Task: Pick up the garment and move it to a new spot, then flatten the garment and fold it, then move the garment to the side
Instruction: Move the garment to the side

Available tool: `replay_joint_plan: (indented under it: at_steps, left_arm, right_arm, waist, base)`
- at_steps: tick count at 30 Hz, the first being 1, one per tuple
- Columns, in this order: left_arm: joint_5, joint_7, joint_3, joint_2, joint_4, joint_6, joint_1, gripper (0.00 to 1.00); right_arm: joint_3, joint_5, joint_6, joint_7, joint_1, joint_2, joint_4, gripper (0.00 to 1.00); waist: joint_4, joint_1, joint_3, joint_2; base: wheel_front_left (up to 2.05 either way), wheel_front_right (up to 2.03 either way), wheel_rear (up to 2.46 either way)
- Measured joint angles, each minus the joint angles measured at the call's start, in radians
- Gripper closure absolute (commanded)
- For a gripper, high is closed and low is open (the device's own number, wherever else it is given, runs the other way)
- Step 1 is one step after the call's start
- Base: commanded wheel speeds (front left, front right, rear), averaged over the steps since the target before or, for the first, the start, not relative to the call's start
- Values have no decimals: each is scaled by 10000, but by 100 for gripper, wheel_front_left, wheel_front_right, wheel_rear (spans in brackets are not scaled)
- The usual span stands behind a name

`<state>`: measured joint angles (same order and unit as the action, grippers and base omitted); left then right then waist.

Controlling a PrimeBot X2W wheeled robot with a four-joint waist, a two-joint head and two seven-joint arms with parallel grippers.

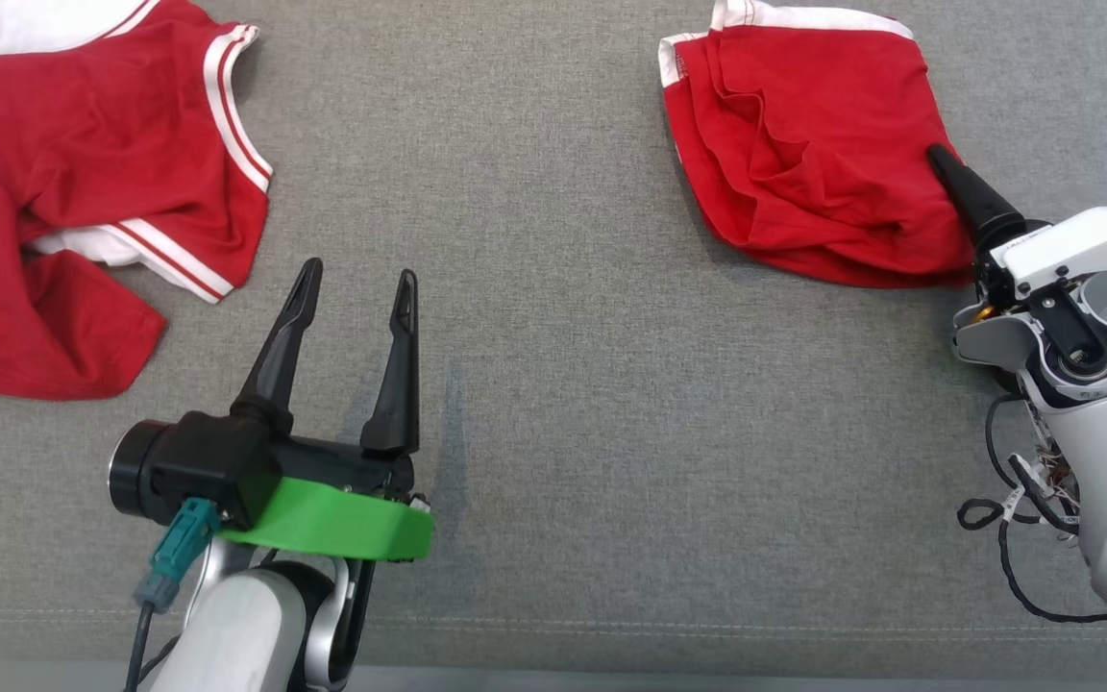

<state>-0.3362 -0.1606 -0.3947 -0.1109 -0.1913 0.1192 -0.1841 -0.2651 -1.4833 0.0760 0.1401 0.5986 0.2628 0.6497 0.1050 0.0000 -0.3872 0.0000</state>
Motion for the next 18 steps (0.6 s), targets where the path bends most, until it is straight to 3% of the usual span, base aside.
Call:
replay_joint_plan:
  at_steps: [3, 4, 5, 7, 9, 10, 18]
  left_arm:
    - [13, -4, 2, 4, 15, 0, -1, 0]
    - [13, -42, 2, 6, 29, 2, -1, 0]
    - [13, -90, 6, 10, 36, 0, -1, 0]
    - [13, -90, 13, 17, 59, 0, -1, 0]
    - [13, -90, 29, 21, 79, 0, -1, 0]
    - [13, -90, 40, 25, 90, 2, -1, 0]
    - [67, -174, 169, 21, 107, 2, 0, 0]
  right_arm:
    - [-219, 130, 31, 226, 119, 59, 84, 0]
    - [-282, 194, 40, 236, 139, 77, 102, 19]
    - [-334, 255, 71, 238, 163, 92, 115, 51]
    - [-426, 401, 79, 238, 218, 115, 136, 69]
    - [-502, 512, 115, 238, 295, 125, 186, 94]
    - [-527, 573, 119, 236, 321, 123, 196, 100]
    - [-709, 673, 295, 295, 694, -205, 228, 100]
  waist:
    - [28, 0, -1, 0]
    - [33, 0, 1, 0]
    - [35, 0, 4, 0]
    - [31, 0, 12, 0]
    - [17, 0, 24, 0]
    - [6, 0, 31, 0]
    - [-251, 1, 70, 0]
  base:
    - [0, 0, 0]
    - [0, 0, 0]
    - [0, 0, 0]
    - [0, 0, 0]
    - [0, 0, 0]
    - [0, 0, 0]
    - [0, 0, 0]
